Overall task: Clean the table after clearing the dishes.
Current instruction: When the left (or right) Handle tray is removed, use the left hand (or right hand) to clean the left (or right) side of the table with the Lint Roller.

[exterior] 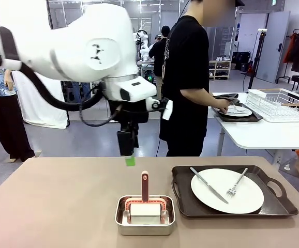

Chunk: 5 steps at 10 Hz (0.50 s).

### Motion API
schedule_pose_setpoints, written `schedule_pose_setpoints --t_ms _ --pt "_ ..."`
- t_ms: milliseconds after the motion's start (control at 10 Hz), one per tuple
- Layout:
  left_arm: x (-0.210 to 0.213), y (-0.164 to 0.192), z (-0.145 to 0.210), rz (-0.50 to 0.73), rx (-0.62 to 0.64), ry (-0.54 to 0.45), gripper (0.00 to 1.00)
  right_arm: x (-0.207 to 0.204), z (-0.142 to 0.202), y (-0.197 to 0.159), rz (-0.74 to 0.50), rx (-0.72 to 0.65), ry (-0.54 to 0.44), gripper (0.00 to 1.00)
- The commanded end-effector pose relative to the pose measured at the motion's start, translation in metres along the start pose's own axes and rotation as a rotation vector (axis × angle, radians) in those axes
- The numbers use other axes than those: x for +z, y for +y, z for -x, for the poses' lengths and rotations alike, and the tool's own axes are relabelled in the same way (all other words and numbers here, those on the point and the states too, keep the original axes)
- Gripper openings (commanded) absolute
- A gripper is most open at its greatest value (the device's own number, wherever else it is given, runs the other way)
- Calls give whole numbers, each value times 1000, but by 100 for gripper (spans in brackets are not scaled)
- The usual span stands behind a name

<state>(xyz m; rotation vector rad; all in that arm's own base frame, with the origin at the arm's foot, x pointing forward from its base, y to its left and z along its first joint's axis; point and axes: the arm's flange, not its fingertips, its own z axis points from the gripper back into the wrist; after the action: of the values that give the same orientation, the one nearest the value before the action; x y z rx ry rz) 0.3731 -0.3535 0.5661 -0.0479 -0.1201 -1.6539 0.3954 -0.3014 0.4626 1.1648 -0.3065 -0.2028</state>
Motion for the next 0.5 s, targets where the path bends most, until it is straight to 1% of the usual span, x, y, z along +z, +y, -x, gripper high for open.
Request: schedule_pose_setpoints --t_ms 0,100,300,400 --pt "-1 10 -24 20 7 50 100 -1 1 3 2 -9 -4 100" --pt "-8 15 -30 26 11 67 100 -1 1 3 2 -9 -4 100" --pt "-19 21 -34 19 71 127 100 -1 1 3 2 -9 -4 100" --pt "-24 21 -37 2 68 150 100 -1 1 3 2 -9 -4 100"
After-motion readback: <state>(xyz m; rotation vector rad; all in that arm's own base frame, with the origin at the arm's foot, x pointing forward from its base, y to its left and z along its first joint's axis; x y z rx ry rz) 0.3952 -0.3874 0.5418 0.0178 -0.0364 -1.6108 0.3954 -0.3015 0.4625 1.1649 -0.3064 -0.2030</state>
